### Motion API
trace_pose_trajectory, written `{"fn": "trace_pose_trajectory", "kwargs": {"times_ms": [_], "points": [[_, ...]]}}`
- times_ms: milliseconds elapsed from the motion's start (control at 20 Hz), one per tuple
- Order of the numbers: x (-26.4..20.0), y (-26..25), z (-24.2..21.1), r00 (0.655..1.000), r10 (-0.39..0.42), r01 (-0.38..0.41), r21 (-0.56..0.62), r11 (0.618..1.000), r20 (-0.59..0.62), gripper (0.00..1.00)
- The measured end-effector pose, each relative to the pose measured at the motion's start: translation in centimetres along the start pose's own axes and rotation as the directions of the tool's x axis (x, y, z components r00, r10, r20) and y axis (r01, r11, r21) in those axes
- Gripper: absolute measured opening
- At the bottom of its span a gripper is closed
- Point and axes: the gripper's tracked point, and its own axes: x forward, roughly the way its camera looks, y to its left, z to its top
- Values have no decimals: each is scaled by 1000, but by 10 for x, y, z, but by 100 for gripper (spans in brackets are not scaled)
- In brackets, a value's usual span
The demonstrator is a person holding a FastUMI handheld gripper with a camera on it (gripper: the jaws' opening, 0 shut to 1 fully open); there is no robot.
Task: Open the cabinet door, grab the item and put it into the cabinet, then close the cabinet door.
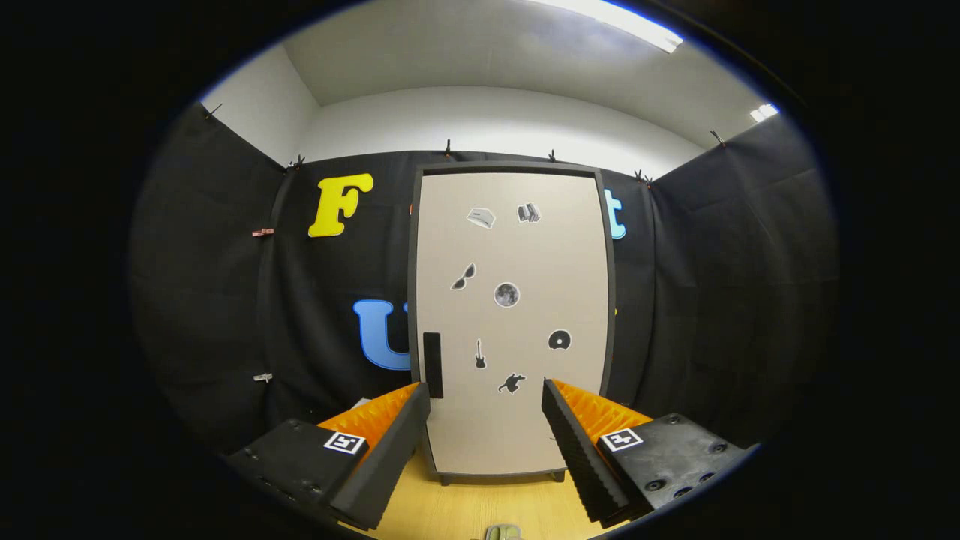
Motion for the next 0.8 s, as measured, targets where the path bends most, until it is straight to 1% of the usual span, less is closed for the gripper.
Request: {"fn": "trace_pose_trajectory", "kwargs": {"times_ms": [200, 350, 550, 650, 800], "points": [[11, 16, -8, 1000, 4, -4, -17, 1000, -5, 97], [23, 30, -10, 1000, 23, -23, -4, 1000, 1, 98], [56, 46, -16, 999, 47, -47, -21, 999, 16, 97], [76, 60, -24, 997, 76, -75, -41, 996, 19, 97], [109, 78, -40, 993, 116, -115, -38, 993, 12, 97]]}}
